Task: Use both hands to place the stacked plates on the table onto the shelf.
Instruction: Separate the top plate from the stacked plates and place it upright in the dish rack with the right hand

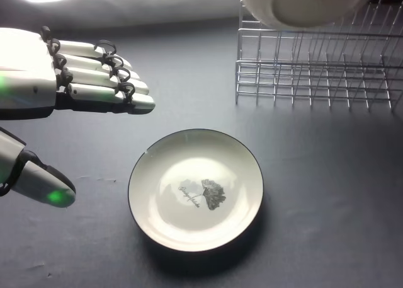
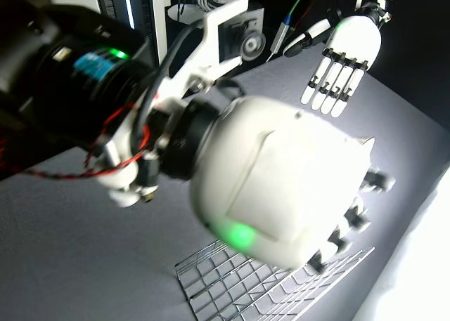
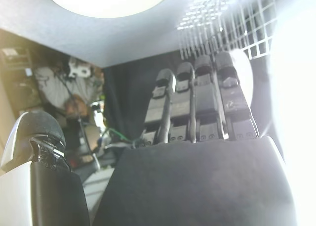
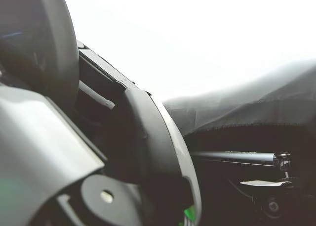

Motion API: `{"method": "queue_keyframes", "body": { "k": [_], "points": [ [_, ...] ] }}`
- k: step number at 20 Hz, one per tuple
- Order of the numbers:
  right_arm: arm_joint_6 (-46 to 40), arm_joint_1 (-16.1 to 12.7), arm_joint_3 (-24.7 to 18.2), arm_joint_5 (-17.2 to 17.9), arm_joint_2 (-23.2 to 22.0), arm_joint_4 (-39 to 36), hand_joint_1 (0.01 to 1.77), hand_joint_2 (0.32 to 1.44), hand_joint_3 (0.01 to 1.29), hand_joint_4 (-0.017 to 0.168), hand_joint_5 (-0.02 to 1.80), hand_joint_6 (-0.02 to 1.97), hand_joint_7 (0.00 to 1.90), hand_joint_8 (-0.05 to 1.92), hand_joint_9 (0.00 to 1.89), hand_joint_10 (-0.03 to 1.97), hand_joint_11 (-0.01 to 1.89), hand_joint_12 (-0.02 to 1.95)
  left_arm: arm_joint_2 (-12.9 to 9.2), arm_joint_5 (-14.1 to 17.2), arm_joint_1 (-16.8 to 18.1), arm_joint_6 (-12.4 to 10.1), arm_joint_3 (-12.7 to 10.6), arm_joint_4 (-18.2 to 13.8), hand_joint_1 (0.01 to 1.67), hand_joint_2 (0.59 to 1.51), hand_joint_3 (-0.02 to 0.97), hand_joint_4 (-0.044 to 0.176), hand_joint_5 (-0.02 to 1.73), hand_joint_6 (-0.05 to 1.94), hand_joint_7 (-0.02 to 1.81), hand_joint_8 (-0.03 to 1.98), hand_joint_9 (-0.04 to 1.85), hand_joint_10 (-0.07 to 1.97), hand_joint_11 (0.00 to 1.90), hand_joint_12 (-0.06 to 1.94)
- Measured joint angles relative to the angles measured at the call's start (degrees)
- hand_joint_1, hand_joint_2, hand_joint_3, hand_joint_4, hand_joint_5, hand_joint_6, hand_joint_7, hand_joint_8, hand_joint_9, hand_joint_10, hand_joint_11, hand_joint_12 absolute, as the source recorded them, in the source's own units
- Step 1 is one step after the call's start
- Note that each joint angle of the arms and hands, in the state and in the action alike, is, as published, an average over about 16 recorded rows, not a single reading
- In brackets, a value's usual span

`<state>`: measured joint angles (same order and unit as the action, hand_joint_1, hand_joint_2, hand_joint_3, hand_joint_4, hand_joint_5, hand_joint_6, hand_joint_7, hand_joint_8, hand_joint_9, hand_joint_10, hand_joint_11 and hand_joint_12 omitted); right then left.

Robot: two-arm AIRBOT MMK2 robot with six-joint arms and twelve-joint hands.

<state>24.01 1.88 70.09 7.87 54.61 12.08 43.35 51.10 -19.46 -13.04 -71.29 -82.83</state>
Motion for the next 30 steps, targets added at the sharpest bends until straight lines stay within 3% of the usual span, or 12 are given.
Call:
{"method": "queue_keyframes", "body": {
  "k": [17,27,30],
  "points": [
    [-1.11,11.43,3.96,6.04,-0.15,0.58,1.36,0.99,0.01,-0.006,0.95,0.93,1.03,0.80,0.99,1.05,0.87,1.17,0.69,0.97,0.16,0.38,-0.71,-0.83,0.09,1.025,0.012,0.000,0.10,0.01,0.11,0.00,0.13,0.01,0.03,0.35],
    [-1.88,17.30,3.77,9.68,-0.03,0.64,1.36,1.00,0.01,-0.006,0.92,0.98,0.99,0.88,0.96,1.08,0.85,1.20,1.52,3.42,-2.23,3.45,-0.45,-3.59,0.08,1.025,0.012,0.000,0.10,0.01,0.11,0.00,0.13,0.01,0.03,0.35],
    [-1.96,18.01,3.71,10.29,-0.02,0.60,1.34,1.02,0.01,-0.006,0.89,1.02,0.96,0.93,0.94,0.98,0.82,1.22,1.80,3.92,-3.60,4.79,0.03,-4.36,0.09,1.025,0.012,0.000,0.10,0.01,0.12,0.00,0.13,0.01,0.03,0.35]
  ]
}}
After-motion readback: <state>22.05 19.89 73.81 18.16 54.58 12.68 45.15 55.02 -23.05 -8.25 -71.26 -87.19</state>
